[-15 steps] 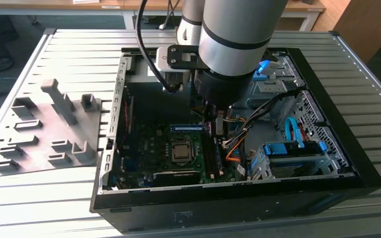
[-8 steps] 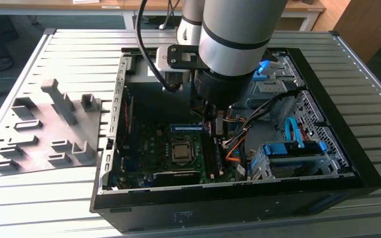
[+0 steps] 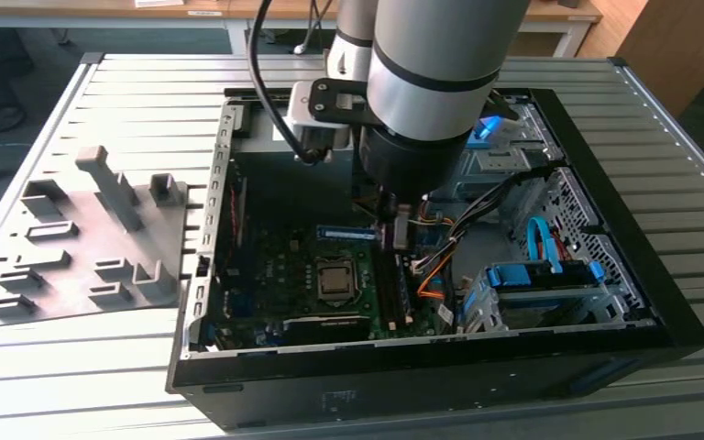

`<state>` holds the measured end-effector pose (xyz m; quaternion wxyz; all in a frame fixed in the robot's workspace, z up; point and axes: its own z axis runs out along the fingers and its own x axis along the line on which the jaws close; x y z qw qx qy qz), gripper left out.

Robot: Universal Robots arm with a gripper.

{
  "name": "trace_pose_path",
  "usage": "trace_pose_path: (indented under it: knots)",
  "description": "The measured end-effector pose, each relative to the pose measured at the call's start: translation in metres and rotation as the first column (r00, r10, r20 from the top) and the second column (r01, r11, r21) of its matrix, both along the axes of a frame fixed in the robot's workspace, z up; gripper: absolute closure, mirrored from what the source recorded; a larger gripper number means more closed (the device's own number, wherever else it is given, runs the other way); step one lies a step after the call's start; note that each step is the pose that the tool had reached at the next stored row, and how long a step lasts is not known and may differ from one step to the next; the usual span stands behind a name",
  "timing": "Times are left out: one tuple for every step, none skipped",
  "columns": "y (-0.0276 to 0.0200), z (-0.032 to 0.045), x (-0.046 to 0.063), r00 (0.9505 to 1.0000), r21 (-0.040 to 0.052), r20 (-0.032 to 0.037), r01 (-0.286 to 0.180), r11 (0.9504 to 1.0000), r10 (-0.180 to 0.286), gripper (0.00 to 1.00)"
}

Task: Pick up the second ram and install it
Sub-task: 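Insert the second ram into the second slot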

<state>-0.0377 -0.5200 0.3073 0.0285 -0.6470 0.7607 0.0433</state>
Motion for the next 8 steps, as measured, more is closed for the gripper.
trace_pose_path:
  knots:
    - [0.0000,0.0000,0.0000,0.9999,0.0000,0.0000,0.014,0.9999,-0.014,0.86]
    - [0.0000,-0.0001,0.0000,0.9996,-0.0001,0.0000,0.029,0.9996,-0.029,0.86]
    - [0.0000,-0.0002,0.0000,0.9990,0.0000,0.0000,0.044,0.9990,-0.044,0.86]
    - [0.0000,-0.0003,0.0000,0.9982,0.0000,0.0000,0.059,0.9982,-0.059,0.86]
    - [0.0000,-0.0004,0.0000,0.9973,0.0000,0.0000,0.074,0.9973,-0.074,0.86]
    - [0.0000,-0.0005,0.0000,0.9962,0.0000,0.0000,0.088,0.9962,-0.088,0.86]
    - [0.0000,-0.0006,0.0000,0.9947,0.0000,0.0000,0.103,0.9947,-0.103,0.86]
    - [0.0000,-0.0007,0.0000,0.9930,-0.0001,0.0000,0.118,0.9930,-0.118,0.86]
